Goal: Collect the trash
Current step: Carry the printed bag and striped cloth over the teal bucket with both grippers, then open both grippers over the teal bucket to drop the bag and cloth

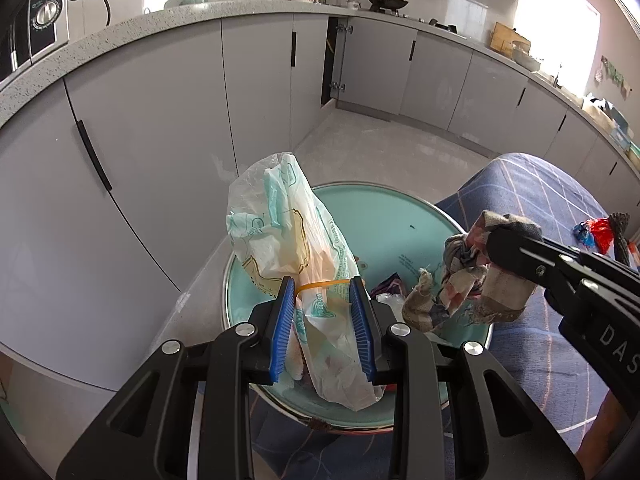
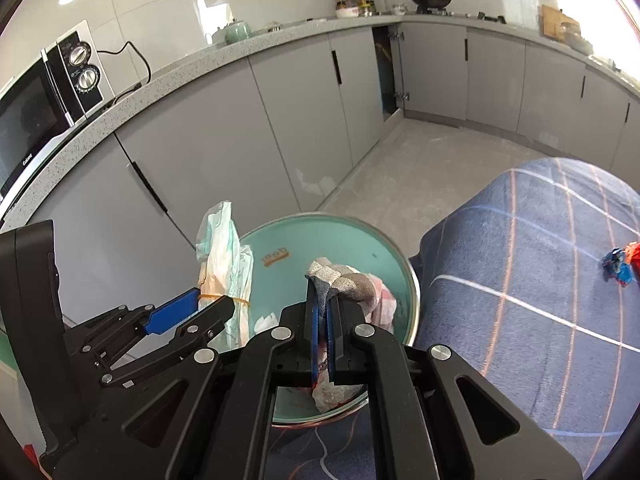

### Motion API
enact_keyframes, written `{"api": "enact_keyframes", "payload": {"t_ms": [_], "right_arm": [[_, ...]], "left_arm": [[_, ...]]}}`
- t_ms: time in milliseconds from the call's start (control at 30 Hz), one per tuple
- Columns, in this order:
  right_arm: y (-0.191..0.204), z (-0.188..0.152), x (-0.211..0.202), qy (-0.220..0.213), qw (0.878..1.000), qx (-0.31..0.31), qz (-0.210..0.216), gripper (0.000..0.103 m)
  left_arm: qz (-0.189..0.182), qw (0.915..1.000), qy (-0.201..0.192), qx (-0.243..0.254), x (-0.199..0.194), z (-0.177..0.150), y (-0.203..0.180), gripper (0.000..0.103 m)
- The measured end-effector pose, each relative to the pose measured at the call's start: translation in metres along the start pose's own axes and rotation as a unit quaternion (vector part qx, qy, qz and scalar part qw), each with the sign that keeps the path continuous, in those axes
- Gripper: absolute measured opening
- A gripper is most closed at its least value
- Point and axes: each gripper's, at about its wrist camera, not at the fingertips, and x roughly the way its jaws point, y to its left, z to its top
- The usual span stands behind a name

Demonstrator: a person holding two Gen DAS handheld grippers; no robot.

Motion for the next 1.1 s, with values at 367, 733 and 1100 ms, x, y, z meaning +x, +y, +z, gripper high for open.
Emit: {"api": "enact_keyframes", "payload": {"t_ms": [367, 733, 1100], "right_arm": [[-0.013, -0.010, 0.006, 0.029, 0.999, 0.013, 0.014, 0.039], [-0.011, 0.009, -0.008, 0.016, 0.998, 0.020, 0.064, 0.041], [-0.030, 0.005, -0.018, 0.006, 0.998, 0.049, 0.032, 0.053]], "left_arm": [[0.013, 0.9996, 0.024, 0.001, 0.016, -0.004, 0.001, 0.031], [0.018, 0.9996, 0.019, 0.010, 0.010, -0.007, 0.001, 0.032], [0.022, 0.9984, 0.014, 0.051, 0.007, -0.012, -0.008, 0.051]]}}
